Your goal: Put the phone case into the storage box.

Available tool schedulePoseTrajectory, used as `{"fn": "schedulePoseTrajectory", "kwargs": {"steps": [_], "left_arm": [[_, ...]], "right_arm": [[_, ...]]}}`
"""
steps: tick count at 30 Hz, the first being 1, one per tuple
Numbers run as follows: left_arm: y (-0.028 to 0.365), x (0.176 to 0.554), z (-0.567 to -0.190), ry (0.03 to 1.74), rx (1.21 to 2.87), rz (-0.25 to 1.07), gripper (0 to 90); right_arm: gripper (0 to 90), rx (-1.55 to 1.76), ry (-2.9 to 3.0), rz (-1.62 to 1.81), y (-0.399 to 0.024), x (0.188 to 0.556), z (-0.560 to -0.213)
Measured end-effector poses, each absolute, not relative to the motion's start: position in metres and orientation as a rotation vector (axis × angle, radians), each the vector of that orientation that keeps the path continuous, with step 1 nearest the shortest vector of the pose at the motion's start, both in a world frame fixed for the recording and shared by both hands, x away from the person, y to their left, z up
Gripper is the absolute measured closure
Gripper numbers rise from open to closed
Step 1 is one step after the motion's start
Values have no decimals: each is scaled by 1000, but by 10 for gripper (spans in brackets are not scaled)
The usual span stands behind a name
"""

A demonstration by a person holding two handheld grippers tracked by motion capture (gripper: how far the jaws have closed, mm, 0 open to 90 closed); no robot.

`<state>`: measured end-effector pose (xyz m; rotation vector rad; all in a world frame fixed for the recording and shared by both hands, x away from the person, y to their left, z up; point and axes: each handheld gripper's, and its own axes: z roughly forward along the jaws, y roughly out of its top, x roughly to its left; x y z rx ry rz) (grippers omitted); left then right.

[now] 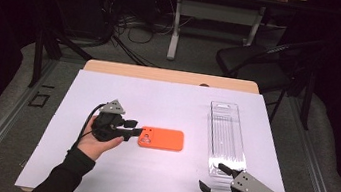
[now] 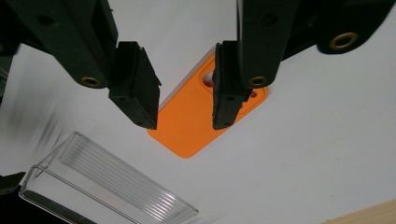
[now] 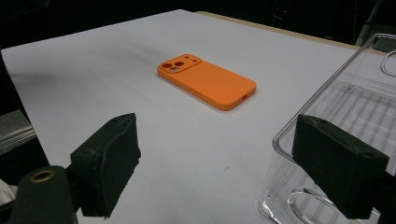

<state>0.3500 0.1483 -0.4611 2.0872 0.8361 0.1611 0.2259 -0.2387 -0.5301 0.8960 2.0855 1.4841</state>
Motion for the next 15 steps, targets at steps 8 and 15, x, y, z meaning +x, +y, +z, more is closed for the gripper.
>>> {"fn": "schedulePoseTrajectory", "kwargs": {"steps": [8, 15], "left_arm": [[123, 373, -462, 828, 2148, 159, 668], [107, 391, -471, 840, 2187, 168, 704]], "right_arm": [[142, 903, 2085, 1485, -239, 226, -530], [142, 900, 2082, 1486, -240, 226, -530]]}}
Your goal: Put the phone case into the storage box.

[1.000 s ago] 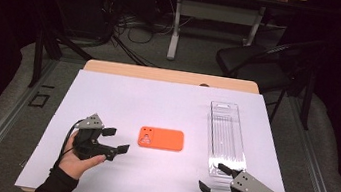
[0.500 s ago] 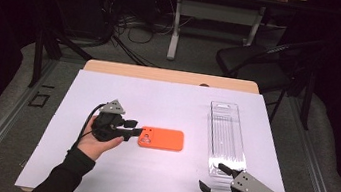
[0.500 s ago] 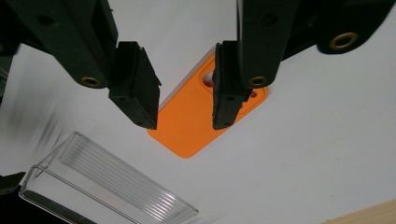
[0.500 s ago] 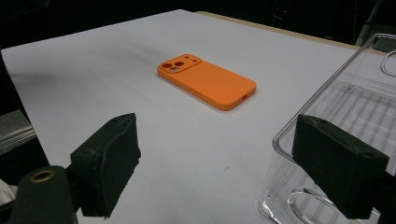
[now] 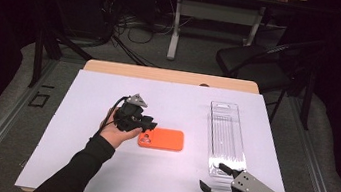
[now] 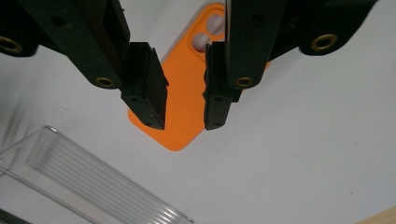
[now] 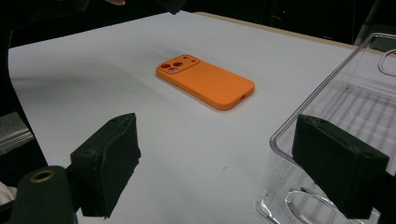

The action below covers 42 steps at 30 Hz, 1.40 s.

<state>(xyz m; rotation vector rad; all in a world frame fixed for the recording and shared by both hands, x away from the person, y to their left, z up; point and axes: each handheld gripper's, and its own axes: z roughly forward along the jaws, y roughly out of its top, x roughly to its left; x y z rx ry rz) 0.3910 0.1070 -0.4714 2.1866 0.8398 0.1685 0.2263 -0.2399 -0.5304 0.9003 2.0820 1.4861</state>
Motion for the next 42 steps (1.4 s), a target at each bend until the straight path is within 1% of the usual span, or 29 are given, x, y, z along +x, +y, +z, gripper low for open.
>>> {"fn": "schedulePoseTrajectory", "kwargs": {"steps": [7, 8, 10, 12, 13, 25, 42], "left_arm": [[93, 405, -479, 858, 2220, 155, 797], [89, 409, -482, 872, 2218, 156, 832], [88, 411, -483, 875, 2217, 150, 843], [84, 416, -488, 881, 2225, 138, 888], [84, 416, -488, 881, 2225, 138, 894], [75, 433, -514, 925, 2311, 134, 900], [72, 448, -535, 1009, 2323, 119, 900]], "right_arm": [[142, 896, 2085, 1487, -240, 226, -531], [143, 896, 2085, 1487, -240, 226, -530], [142, 895, 2084, 1487, -240, 226, -530], [142, 896, 2084, 1488, -240, 226, -530], [142, 896, 2084, 1488, -240, 226, -530], [143, 895, 2085, 1489, -240, 226, -531], [142, 901, 2092, 1493, -240, 227, -532]]}}
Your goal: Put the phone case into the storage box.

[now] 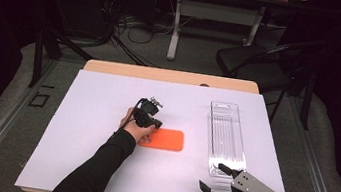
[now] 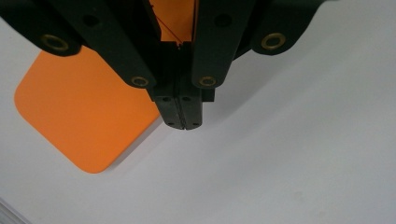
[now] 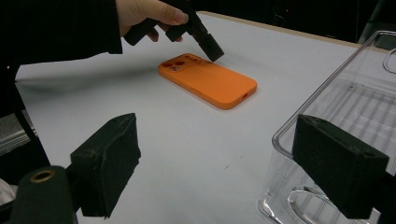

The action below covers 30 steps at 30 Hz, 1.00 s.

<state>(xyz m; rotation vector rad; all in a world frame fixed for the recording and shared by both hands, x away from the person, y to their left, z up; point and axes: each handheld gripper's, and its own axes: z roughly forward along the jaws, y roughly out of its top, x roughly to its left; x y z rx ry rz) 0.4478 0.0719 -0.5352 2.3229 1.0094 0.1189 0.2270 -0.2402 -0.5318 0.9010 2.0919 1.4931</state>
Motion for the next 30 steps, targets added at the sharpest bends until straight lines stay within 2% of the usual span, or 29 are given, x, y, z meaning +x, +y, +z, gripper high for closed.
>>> {"fn": "schedulePoseTrajectory", "kwargs": {"steps": [30], "left_arm": [[74, 456, -541, 1020, 2321, 95, 900]], "right_arm": [[143, 900, 2096, 1493, -240, 228, -533]]}}
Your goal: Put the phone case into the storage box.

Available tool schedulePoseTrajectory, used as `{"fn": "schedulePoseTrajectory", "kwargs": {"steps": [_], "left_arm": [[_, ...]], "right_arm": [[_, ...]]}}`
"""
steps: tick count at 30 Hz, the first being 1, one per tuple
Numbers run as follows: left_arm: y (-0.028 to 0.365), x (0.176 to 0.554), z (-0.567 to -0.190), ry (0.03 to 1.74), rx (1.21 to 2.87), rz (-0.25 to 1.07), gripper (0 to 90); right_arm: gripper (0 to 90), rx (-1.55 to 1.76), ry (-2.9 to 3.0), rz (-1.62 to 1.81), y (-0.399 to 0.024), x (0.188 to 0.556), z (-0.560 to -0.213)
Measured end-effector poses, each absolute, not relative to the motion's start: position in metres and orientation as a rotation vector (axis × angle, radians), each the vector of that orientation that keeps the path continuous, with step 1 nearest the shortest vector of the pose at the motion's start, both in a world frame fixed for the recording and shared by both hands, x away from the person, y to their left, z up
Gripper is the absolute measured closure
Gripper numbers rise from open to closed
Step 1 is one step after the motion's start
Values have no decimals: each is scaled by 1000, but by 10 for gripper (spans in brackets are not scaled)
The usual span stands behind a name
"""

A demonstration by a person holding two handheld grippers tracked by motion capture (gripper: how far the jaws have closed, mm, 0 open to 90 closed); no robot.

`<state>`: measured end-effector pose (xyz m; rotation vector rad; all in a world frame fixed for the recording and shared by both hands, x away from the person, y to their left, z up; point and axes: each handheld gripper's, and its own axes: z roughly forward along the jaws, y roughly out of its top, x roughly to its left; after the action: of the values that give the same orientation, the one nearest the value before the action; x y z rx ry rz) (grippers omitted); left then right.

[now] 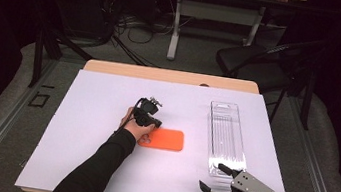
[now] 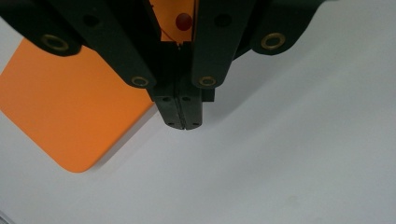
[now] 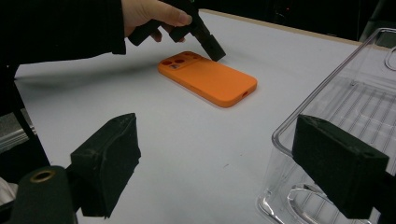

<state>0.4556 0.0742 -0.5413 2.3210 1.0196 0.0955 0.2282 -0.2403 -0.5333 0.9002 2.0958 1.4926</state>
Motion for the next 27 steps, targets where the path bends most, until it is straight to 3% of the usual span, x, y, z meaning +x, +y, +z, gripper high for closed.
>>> {"fn": "schedulePoseTrajectory", "kwargs": {"steps": [27], "left_arm": [[84, 431, -538, 943, 2409, 54, 900]], "right_arm": [[143, 902, 2091, 1490, -242, 227, -532]]}}
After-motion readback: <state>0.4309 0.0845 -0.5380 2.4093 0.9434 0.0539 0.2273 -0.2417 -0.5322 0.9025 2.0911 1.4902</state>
